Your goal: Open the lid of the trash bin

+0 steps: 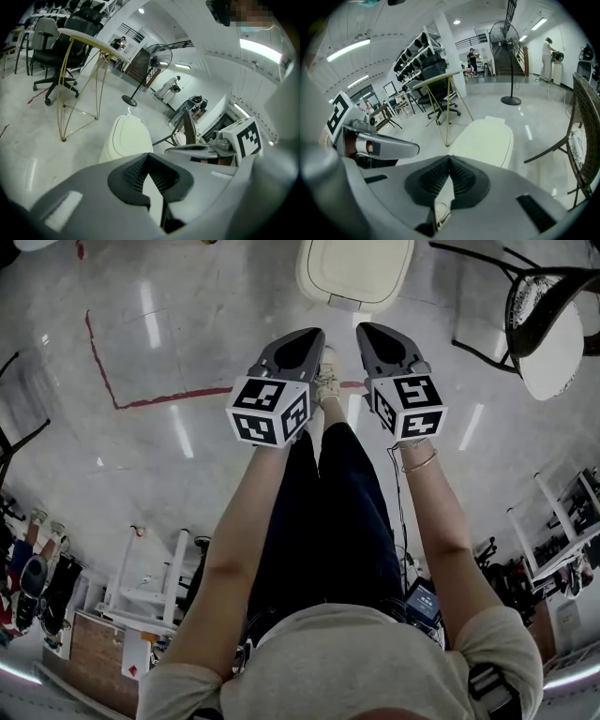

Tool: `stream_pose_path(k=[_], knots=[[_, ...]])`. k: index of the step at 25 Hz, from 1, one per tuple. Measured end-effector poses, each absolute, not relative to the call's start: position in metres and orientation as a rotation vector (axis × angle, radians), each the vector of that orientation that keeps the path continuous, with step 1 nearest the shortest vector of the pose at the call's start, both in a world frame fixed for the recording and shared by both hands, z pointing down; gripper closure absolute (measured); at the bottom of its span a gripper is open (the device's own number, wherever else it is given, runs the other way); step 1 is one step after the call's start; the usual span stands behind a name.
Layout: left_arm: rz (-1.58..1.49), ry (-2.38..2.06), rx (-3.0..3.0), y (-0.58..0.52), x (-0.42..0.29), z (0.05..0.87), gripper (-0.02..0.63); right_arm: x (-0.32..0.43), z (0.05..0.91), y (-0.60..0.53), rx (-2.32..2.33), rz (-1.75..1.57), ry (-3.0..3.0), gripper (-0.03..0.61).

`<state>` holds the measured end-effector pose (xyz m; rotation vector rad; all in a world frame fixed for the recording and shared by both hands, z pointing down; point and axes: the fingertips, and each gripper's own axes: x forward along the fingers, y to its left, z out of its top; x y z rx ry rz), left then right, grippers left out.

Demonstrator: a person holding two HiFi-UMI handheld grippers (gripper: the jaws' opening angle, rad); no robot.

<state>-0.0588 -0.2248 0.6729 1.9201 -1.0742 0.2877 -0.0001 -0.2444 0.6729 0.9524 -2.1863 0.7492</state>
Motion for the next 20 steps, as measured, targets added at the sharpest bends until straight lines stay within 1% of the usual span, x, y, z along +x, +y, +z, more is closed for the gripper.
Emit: stream_pose_path(k=[8, 20], knots=[[0.318, -1.055, 1.882, -0.227, -0.053, 0.723, 0.606, 0.0, 0.726, -0.26, 0.978, 0.76, -2.127, 0.572], [0.292, -1.064, 1.828, -0.211, -0.058, 0.755, 0.606, 0.004, 0.779, -0.266, 0.967, 0.773, -2.056, 0.572]])
